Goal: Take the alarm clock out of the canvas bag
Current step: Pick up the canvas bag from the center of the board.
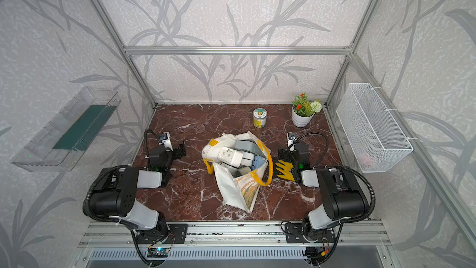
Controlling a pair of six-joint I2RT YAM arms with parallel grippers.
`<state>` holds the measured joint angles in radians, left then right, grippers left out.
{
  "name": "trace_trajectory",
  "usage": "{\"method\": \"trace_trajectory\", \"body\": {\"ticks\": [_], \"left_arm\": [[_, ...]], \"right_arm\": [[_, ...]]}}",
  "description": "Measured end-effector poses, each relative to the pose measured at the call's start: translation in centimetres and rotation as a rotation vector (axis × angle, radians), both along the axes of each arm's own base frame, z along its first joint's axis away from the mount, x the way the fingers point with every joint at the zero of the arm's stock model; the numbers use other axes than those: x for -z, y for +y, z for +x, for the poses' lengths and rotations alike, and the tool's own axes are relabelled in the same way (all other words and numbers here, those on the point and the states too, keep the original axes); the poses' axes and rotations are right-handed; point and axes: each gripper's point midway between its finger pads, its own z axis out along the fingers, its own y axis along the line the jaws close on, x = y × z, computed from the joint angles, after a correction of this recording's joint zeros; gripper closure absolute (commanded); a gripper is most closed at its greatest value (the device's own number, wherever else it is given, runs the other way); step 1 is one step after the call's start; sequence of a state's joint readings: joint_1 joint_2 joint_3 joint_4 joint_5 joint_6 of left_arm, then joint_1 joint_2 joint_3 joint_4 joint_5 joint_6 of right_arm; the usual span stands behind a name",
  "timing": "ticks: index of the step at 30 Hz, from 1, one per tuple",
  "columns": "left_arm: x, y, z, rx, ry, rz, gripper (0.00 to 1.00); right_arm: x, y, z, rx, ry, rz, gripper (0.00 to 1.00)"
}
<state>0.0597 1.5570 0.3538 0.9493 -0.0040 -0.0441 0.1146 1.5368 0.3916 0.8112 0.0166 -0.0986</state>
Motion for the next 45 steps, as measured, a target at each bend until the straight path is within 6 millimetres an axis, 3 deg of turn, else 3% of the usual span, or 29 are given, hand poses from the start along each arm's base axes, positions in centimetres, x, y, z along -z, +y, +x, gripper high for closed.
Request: {"method": "trace_trajectory", "body": {"ticks": [29,32,37,40,43,45], "left_arm": [[-0.2,0.5,-0.1,-0.024,0.033,-0.008,0.01],[-3.1,0.9,-0.3,-0.052,0.021,-0.025,0.01],[-13.4,0.8,-1.1,-0.078,-0.130,-0.116,0.04],[-18.3,-0.2,-1.9,-0.037,-0.173,-0.193,0.06],[-20.9,-1.7,-2.6,0.020,-0.152,-0.277,0.06],[-20.7,-2.9,-2.9,0.053,-0.090,-0.329,0.06]], "right_arm": [[-0.1,-0.6,0.0,0.017,0.014,0.025,0.01],[-2.3,-0.9,-0.3,0.043,0.032,0.055,0.01],[-11.4,-0.9,-1.5,0.061,-0.083,0.162,0.03],[-15.7,0.2,-2.3,0.016,-0.094,0.233,0.07],[-18.3,1.5,-3.2,-0.037,-0.070,0.313,0.10],[-18.7,2.2,-3.8,-0.062,-0.032,0.363,0.11]]}}
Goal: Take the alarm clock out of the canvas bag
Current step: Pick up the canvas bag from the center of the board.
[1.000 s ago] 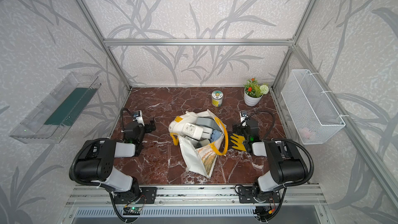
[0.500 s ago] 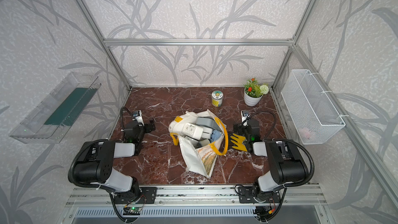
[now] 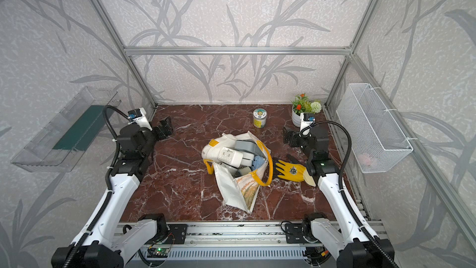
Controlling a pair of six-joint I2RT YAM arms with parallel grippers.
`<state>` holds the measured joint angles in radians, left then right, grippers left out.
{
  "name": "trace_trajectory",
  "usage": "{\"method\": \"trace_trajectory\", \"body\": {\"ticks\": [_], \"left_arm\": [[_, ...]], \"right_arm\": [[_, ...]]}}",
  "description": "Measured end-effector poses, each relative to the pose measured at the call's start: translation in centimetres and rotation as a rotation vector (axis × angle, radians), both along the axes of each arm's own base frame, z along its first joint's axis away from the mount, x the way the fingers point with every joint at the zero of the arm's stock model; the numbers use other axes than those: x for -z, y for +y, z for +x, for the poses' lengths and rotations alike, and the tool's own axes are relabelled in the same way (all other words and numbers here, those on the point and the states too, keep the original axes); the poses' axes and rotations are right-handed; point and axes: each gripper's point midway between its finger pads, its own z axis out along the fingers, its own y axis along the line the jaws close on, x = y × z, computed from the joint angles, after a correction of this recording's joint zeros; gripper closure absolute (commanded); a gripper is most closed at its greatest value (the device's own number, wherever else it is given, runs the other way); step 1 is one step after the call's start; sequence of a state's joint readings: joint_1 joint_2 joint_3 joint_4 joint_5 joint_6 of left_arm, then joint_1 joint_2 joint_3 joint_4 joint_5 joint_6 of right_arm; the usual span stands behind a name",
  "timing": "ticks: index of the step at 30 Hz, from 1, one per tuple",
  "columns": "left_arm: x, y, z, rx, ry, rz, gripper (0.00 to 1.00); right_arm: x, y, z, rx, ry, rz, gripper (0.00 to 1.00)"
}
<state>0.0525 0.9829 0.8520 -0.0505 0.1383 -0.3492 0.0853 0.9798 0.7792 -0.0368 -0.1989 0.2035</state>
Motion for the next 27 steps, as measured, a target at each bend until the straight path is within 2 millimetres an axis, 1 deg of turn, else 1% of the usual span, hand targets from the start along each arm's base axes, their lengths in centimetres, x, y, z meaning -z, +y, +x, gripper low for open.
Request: {"method": "trace_trajectory", "body": {"ticks": [2,5,7,10,13,15,18,21,24,27], "left_arm": [[1.2,-1.7,-0.2,0.057,0.091,-0.042,0.06],[3.9,-4.8,-0.9,0.142,0.253,-0.086,0.06],[6.3,-7.1,-2.1,0.192,0.365,-0.105,0.06],[8.6,-9.4,-3.8,0.239,0.471,-0.135,0.07],[10.0,-11.1,-5.0,0.269,0.536,-0.167,0.09],[10.8,-12.0,-5.3,0.282,0.572,-0.175,0.11],[12.5,-13.2,-5.6,0.296,0.636,-0.180,0.22],[14.7,-14.3,-5.9,0.308,0.726,-0.190,0.28],[16.4,-15.3,-6.4,0.314,0.800,-0.190,0.29],[17.4,-16.0,-6.6,0.314,0.841,-0.192,0.32]], "right_arm": [[0.2,0.7,-0.5,-0.027,0.043,0.045,0.13],[1.0,1.6,-1.3,-0.066,0.114,0.103,0.14],[1.5,2.0,-1.6,-0.083,0.156,0.128,0.14],[2.2,2.4,-1.8,-0.096,0.199,0.152,0.14],[2.7,2.7,-1.7,-0.102,0.228,0.166,0.14],[3.0,2.7,-1.8,-0.103,0.242,0.170,0.14],[3.0,2.7,-1.8,-0.102,0.249,0.171,0.14],[3.0,2.7,-1.8,-0.102,0.249,0.171,0.14],[3.0,2.7,-1.8,-0.101,0.252,0.171,0.14],[3.1,2.7,-1.9,-0.101,0.254,0.170,0.14]]}}
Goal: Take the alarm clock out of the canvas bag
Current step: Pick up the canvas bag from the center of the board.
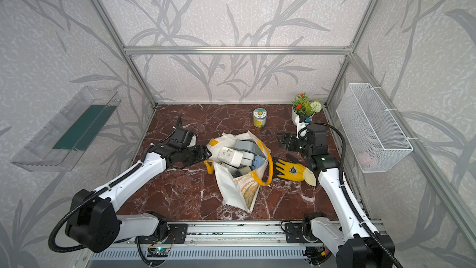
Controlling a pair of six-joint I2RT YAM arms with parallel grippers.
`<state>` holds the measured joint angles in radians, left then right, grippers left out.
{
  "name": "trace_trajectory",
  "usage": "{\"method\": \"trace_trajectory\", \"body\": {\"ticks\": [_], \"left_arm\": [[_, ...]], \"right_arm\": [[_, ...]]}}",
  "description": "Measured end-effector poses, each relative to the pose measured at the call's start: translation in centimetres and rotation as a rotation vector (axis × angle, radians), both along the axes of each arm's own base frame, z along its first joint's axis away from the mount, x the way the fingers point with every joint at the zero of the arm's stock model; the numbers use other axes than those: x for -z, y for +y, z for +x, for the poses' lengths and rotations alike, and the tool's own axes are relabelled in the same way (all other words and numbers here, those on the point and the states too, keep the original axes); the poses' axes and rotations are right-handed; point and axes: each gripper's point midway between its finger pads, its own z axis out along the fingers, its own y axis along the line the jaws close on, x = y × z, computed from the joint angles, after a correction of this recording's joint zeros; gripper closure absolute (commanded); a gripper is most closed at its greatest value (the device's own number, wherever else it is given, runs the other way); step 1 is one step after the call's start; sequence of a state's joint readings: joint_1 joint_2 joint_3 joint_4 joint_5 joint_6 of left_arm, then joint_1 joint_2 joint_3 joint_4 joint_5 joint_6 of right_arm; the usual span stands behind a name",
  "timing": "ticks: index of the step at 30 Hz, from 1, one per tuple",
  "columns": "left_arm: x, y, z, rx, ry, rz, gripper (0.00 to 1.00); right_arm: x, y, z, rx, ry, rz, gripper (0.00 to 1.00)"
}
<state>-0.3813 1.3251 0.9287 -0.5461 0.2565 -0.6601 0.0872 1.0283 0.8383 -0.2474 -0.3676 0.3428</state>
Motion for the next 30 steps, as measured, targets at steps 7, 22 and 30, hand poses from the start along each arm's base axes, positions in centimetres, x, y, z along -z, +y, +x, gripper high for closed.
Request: {"method": "trace_trajectory", "body": {"ticks": [7,22,30], "left_arm": [[0.6,-1.4,1.1,-0.015,0.023,-0.028,1.00],[-7.3,-1.4,6.2,0.028,-0.170,0.053,1.00],[-10.3,2.5,9.9,-0.003,-0.260,0.165,1.00]], "right_arm": [[0.2,0.0,-0.2,-0.005,0.008,-0.009,0.14],[-6.1,2.2,-1.6,-0.103,-0.156,0.002,0.17],[-10.5,9.1,-5.1,-0.347,-0.295,-0.046,0.17]]}}
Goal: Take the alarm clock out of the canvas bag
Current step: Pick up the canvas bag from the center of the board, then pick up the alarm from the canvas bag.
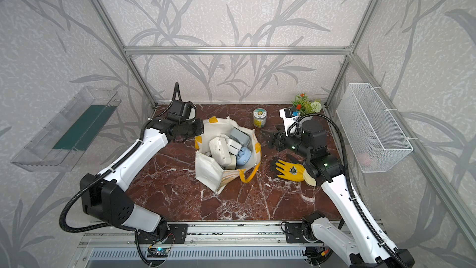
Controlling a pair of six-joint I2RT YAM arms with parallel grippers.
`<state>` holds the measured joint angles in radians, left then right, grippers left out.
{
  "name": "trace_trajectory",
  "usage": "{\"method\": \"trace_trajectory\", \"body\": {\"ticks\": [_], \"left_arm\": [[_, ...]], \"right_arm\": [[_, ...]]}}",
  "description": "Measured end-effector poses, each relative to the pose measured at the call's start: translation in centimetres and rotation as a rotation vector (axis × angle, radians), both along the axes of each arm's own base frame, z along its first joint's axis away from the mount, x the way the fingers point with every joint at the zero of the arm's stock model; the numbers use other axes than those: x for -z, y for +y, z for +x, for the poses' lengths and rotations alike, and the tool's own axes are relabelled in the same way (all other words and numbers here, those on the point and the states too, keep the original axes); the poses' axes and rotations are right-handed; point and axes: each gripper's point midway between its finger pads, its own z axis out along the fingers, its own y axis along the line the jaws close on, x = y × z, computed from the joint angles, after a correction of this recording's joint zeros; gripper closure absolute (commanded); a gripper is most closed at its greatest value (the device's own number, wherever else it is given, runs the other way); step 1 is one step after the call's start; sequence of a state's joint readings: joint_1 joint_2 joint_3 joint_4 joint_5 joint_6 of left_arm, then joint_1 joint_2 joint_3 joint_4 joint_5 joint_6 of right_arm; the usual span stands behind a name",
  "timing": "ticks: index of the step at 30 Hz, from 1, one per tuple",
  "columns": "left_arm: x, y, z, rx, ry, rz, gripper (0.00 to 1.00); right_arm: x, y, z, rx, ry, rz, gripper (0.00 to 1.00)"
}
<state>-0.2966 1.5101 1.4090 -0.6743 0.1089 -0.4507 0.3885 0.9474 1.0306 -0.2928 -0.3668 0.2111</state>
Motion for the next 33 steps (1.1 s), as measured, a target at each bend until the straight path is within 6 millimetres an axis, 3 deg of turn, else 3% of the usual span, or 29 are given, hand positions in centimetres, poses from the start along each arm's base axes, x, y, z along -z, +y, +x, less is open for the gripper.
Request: {"method": "trace_trajectory", "body": {"ticks": [5,13,22,26,30,33], "left_arm": [[-0.9,1.2,0.8,0.015,-0.047,0.055,1.00],[-2.0,0.2,1.4,0.103,-0.106,0.056,1.00],[-3.6,-1.5,2.1,0.206,-0.199,0.053,1.00],[-4.1,-2.3,2.4,0.244,-0.237,0.048,1.00],[-4.6,-3.0,2.7,0.281,-0.282,0.040,1.00],[-5.0,-3.3,2.8,0.304,-0.304,0.040,1.00]], "right_arm": [[1.4,4.3,-2.2,-0.132,-0.003,-0.067,0.17],[6.7,10.2,-3.2,-0.260,0.070,-0.202,0.17],[13.0,13.2,-0.7,-0.245,0.178,-0.287,0.20],[15.1,15.0,-0.8,-0.256,0.200,-0.308,0.19],[16.5,16.2,-0.3,-0.233,0.204,-0.311,0.12],[17.3,16.6,0.4,-0.201,0.229,-0.295,0.00]]}}
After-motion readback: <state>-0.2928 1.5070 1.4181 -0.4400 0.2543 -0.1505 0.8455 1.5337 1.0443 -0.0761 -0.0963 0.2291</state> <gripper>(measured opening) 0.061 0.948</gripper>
